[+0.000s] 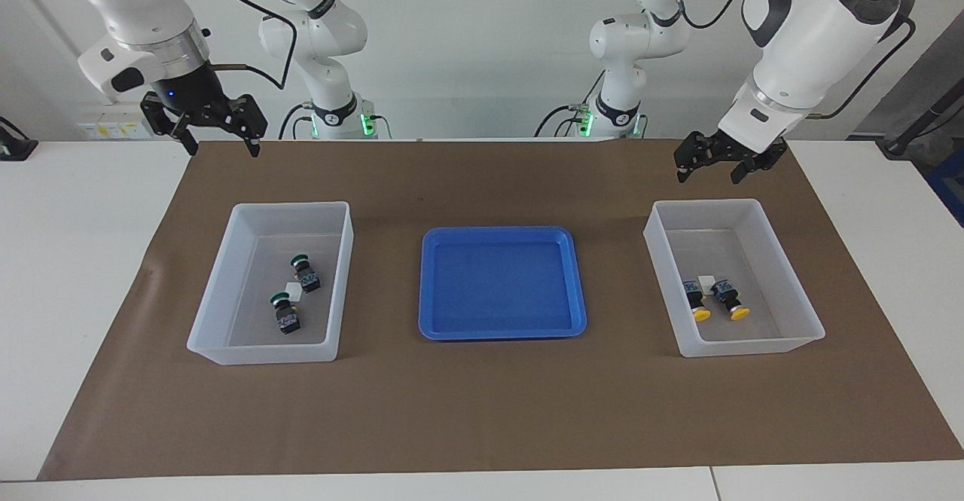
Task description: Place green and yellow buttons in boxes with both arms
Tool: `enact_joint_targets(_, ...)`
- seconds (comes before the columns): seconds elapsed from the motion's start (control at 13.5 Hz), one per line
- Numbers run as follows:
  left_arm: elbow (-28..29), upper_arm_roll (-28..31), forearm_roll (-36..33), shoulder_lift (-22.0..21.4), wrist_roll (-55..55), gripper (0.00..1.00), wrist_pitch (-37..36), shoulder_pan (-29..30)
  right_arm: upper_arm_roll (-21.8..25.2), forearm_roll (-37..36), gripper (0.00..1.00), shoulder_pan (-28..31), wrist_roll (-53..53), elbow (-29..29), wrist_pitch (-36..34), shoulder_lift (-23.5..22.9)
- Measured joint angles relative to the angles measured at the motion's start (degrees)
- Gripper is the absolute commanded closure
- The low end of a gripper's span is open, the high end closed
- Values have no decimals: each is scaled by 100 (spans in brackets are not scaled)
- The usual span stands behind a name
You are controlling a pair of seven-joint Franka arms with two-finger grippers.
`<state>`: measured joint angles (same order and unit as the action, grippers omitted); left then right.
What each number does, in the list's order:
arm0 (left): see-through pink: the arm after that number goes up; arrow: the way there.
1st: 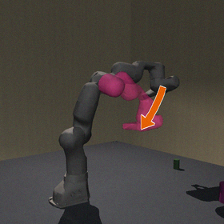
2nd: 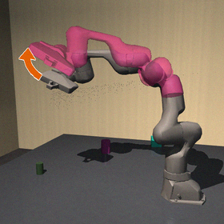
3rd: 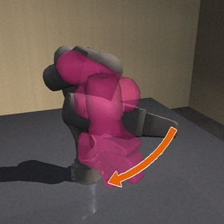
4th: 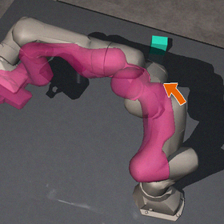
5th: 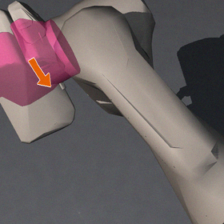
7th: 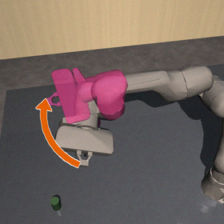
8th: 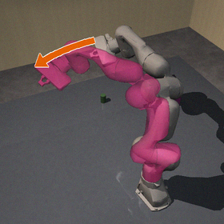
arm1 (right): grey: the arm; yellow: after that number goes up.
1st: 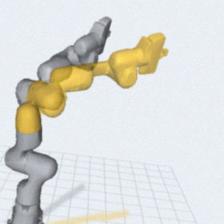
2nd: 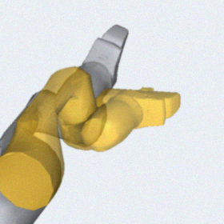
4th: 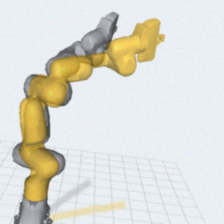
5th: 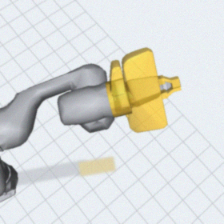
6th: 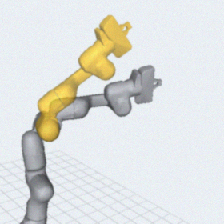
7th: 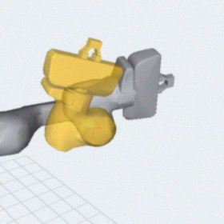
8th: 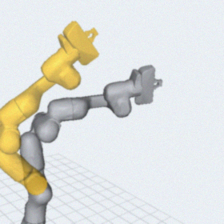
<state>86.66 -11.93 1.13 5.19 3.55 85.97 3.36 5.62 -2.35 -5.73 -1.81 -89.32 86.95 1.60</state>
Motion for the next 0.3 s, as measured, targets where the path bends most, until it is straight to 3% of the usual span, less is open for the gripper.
enact_joint_targets(0.3,-11,7,-3,-33,-1,0,6,2,1,0,0,0,0,0,0,4)
